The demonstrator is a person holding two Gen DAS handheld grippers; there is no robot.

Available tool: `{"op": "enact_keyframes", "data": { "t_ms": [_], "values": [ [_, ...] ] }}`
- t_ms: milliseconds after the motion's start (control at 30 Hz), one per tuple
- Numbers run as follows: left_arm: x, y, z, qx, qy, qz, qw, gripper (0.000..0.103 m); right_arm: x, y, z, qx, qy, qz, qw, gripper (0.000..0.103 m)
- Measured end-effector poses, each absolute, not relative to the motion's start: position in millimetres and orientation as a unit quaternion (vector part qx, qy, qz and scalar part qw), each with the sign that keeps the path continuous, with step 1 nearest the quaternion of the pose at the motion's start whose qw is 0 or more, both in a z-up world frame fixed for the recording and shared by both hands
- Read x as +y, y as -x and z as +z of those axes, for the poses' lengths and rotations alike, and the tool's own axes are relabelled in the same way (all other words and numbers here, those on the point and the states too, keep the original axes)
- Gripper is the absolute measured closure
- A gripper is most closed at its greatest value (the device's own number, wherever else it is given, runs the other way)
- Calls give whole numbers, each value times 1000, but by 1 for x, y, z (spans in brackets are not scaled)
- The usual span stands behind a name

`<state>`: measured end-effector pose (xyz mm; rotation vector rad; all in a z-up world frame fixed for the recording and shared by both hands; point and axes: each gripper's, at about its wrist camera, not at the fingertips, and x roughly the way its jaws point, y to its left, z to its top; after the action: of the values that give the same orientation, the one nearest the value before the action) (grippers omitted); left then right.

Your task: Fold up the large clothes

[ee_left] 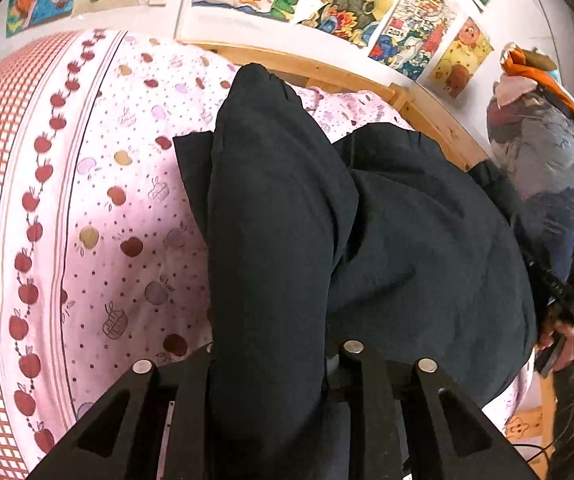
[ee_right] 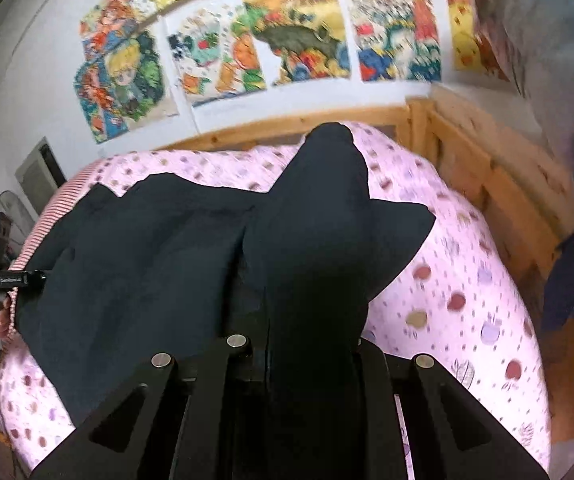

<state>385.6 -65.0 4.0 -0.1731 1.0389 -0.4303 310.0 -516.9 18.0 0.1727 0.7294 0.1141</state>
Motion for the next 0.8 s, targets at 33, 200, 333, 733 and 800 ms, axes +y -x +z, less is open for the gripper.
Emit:
{"op": "enact_keyframes", "data": {
  "t_ms": [33,200,333,733,800],
  "values": [
    [-62,-386,4,495,90,-201,840,77,-520,-311,13,357,-90,52,928,88],
    [-67,-383,2,504,81,-178,841,61,-522,-315,-2,371,-98,29,923,71],
    [-66,-379,1,507,50,-119,852,24,-518,-314,-11,382,-98,-9,919,34],
    [-65,-331,49,384,17,-50,922,0,-515,-289,-2,345,-84,-96,930,5],
    [-67,-324,59,358,12,-42,933,0,-511,-283,5,330,-70,-99,936,2]
  ]
}}
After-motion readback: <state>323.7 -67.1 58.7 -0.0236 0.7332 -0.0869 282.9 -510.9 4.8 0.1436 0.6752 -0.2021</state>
